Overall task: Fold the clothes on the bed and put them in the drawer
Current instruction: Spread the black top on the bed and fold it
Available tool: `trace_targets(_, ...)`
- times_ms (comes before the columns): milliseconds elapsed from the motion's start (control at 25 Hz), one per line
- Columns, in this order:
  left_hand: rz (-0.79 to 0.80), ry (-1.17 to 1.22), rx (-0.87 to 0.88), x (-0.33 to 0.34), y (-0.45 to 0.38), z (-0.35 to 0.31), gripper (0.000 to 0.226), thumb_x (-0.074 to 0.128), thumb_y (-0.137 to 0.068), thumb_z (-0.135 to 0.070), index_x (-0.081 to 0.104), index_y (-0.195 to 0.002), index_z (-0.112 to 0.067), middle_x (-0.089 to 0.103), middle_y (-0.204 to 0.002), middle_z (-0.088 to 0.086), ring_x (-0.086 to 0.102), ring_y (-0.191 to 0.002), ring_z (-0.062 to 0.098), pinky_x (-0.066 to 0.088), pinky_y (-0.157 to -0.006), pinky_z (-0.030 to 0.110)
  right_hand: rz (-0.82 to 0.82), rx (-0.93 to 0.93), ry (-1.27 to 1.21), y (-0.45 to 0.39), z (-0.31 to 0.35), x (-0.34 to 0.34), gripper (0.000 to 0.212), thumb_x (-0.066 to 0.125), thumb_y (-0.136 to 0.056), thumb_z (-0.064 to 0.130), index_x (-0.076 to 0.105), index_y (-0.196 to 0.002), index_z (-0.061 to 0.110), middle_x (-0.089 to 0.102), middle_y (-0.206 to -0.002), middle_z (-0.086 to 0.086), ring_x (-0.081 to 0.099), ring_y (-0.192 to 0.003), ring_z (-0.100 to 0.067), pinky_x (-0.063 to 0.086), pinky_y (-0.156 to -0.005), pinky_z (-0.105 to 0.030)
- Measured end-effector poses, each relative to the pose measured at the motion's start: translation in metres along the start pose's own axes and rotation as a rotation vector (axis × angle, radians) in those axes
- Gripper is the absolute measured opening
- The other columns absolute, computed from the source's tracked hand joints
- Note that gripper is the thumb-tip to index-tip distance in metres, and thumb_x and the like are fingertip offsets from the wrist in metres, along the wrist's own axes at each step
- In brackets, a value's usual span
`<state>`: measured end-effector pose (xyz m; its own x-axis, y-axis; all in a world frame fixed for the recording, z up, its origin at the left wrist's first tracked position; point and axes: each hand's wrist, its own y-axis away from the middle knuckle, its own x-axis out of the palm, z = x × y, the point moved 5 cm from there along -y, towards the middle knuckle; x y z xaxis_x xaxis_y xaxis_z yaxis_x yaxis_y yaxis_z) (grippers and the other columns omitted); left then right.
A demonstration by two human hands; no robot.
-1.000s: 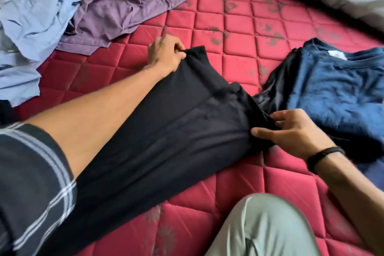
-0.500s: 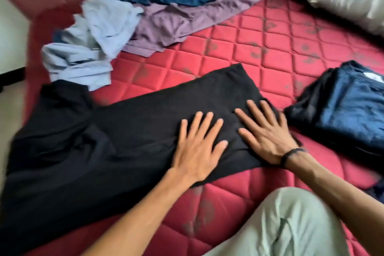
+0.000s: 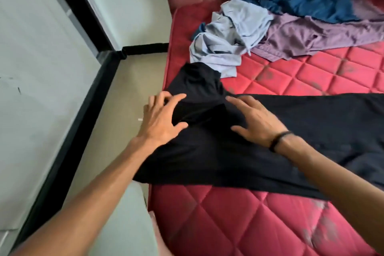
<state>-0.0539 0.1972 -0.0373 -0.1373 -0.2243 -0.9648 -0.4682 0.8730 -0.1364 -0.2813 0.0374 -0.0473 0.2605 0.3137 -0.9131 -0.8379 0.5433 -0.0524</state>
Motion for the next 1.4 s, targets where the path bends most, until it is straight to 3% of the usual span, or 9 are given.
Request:
trace_targets(160, 0.17, -0.038, 0.226, 0.001, -0.001, 0.001, 0.082, 0.065, -0.072, -0.08, 0.052, -0.142, -0.041, 0.058, -0.134, -0.013, 0.045, -0.129, 0.018, 0.031, -0.114, 0.046, 0.108, -0.043, 0.053, -0.078, 0.028, 0.024, 0.064, 0.074, -0.071, 0.015, 0.062, -0.132, 0.031, 0.071, -0.116, -0.003, 0.059, -0.111, -0.037, 0.051, -0.097, -0.049)
trace_targets(320, -0.098, 0.004, 0.371, -0.018, 0.005, 0.0, 0.029, 0.072, -0.089, -0.03, 0.074, -0.117, -0.026, 0.075, -0.106, -0.006, 0.062, -0.105, 0.021, 0.04, -0.1, 0.04, -0.076, -0.203, 0.092, -0.062, 0.031, -0.001, 0.024, 0.071, -0.075, 0.005, 0.075, -0.094, 0.018, 0.073, -0.09, -0.005, 0.063, -0.09, -0.037, 0.052, -0.086, -0.047)
trace_targets(560, -0.067, 0.17, 0.578, -0.016, 0.084, -0.041, 0.027, 0.069, -0.089, -0.048, 0.077, -0.104, -0.027, 0.067, -0.082, -0.01, 0.056, -0.085, 0.014, 0.048, -0.078, 0.036, -0.067, -0.06, 0.17, 0.012, 0.021, -0.004, 0.027, 0.07, -0.078, 0.005, 0.071, -0.093, 0.027, 0.069, -0.097, 0.005, 0.063, -0.092, -0.028, 0.056, -0.076, -0.045)
trace_targets(840, 0.32, 0.103, -0.016, 0.028, 0.057, -0.034, 0.045, 0.057, -0.086, -0.074, 0.058, -0.089, -0.029, 0.068, -0.082, -0.008, 0.069, -0.087, 0.022, 0.048, -0.07, 0.032, 0.068, -0.045, 0.108, 0.049, 0.045, 0.016, 0.041, 0.054, -0.091, 0.059, 0.065, -0.126, 0.039, 0.059, -0.122, 0.017, 0.061, -0.105, -0.009, 0.058, -0.08, -0.039)
trace_targets(920, 0.441, 0.053, -0.076, 0.026, 0.002, -0.03, 0.05, 0.059, -0.083, -0.077, 0.071, -0.082, -0.028, 0.076, -0.078, -0.007, 0.071, -0.081, 0.02, 0.051, -0.075, 0.031, 0.032, 0.092, -0.127, 0.041, 0.016, -0.001, 0.026, 0.066, -0.092, 0.047, 0.074, -0.113, 0.033, 0.07, -0.111, 0.017, 0.063, -0.093, 0.0, 0.055, -0.085, -0.031)
trace_targets(1040, 0.105, 0.12, 0.018, 0.019, -0.102, -0.017, 0.026, 0.071, -0.088, -0.04, 0.067, -0.113, -0.036, 0.077, -0.103, -0.004, 0.069, -0.103, 0.028, 0.054, -0.09, 0.038, -0.126, 0.314, 0.007, 0.026, -0.074, -0.043, 0.031, 0.066, -0.088, 0.022, 0.073, -0.118, 0.024, 0.073, -0.119, 0.0, 0.068, -0.108, -0.022, 0.053, -0.095, -0.038)
trace_targets(1120, 0.174, 0.024, 0.214, 0.038, -0.158, -0.018, 0.068, 0.069, -0.083, -0.015, 0.046, -0.14, -0.043, 0.059, -0.143, -0.002, 0.052, -0.13, 0.032, 0.045, -0.107, 0.048, -0.018, 0.5, 0.239, 0.033, -0.148, -0.076, 0.047, 0.064, -0.086, 0.016, 0.063, -0.133, 0.02, 0.063, -0.137, -0.007, 0.061, -0.123, -0.033, 0.051, -0.1, -0.045)
trace_targets(1240, 0.379, -0.232, 0.337, 0.072, -0.222, -0.011, 0.099, 0.079, -0.078, -0.03, 0.02, -0.155, -0.05, 0.028, -0.165, -0.006, 0.03, -0.147, 0.031, 0.035, -0.114, 0.061, 0.155, 0.668, 0.453, 0.058, -0.241, -0.111, 0.057, 0.067, -0.085, 0.017, 0.053, -0.14, 0.022, 0.058, -0.14, -0.007, 0.061, -0.124, -0.033, 0.054, -0.094, -0.049)
trace_targets(1400, 0.362, -0.211, 0.281, 0.079, -0.245, -0.006, 0.081, 0.089, -0.069, -0.054, 0.049, -0.139, -0.045, 0.06, -0.139, 0.005, 0.055, -0.127, 0.035, 0.046, -0.102, 0.051, 0.091, 0.688, 0.602, 0.075, -0.292, -0.127, 0.038, 0.059, -0.087, 0.011, 0.063, -0.123, 0.023, 0.063, -0.124, -0.011, 0.066, -0.11, -0.039, 0.055, -0.079, -0.046)
